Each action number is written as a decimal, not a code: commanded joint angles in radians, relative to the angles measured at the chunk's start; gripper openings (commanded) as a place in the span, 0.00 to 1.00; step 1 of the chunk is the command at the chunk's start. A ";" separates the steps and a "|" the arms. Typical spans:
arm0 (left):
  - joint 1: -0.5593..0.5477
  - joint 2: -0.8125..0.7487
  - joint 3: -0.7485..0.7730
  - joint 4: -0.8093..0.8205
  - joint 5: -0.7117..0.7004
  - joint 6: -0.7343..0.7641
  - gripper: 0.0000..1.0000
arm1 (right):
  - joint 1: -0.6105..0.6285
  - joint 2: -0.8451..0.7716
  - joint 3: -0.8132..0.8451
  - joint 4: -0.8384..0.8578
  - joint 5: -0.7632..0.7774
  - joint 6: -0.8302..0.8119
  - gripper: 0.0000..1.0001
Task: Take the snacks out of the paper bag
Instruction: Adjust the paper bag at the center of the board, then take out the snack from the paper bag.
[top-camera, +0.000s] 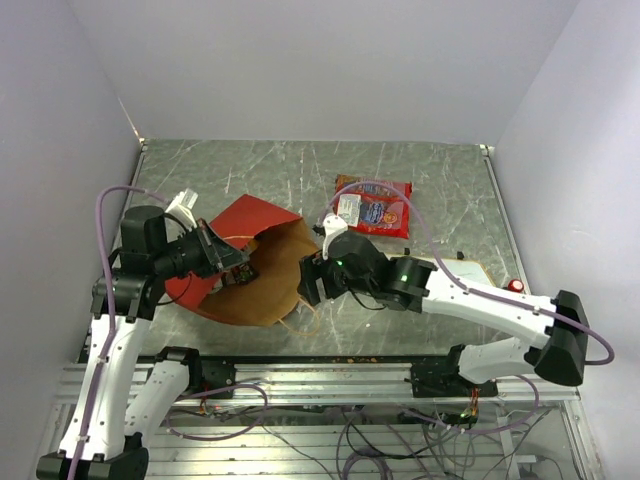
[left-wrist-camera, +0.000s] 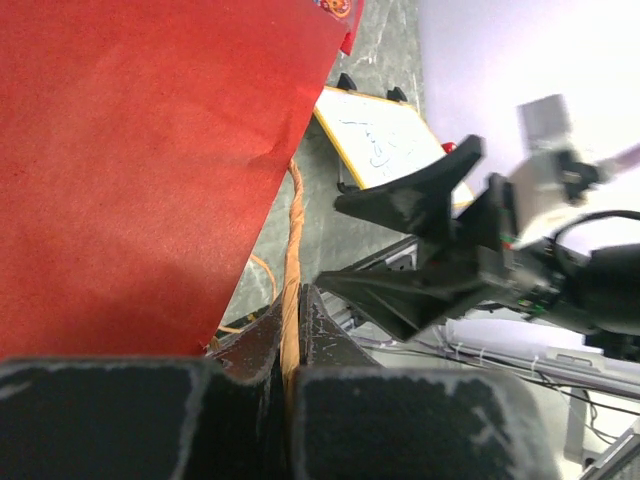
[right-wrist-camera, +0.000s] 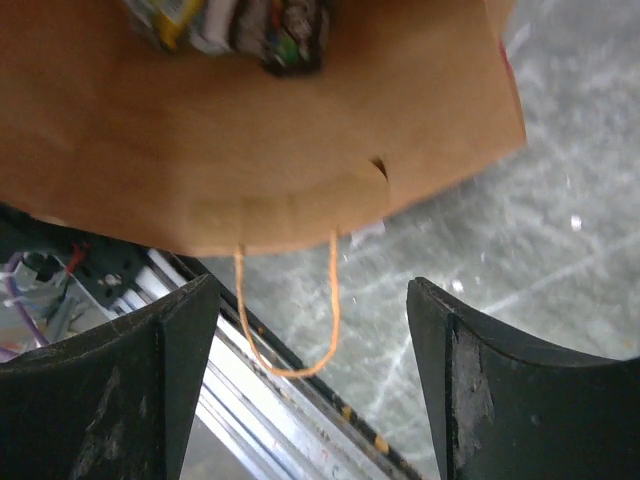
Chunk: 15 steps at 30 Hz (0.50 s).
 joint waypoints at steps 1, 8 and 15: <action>-0.010 -0.030 0.008 -0.050 -0.034 0.058 0.07 | 0.030 -0.051 -0.008 0.241 0.062 -0.133 0.76; -0.010 -0.071 -0.058 0.082 -0.056 -0.071 0.07 | 0.056 0.000 -0.148 0.643 -0.069 -0.442 0.76; -0.010 -0.048 -0.057 0.094 -0.007 -0.112 0.07 | 0.056 0.123 -0.325 1.030 -0.117 -0.625 0.71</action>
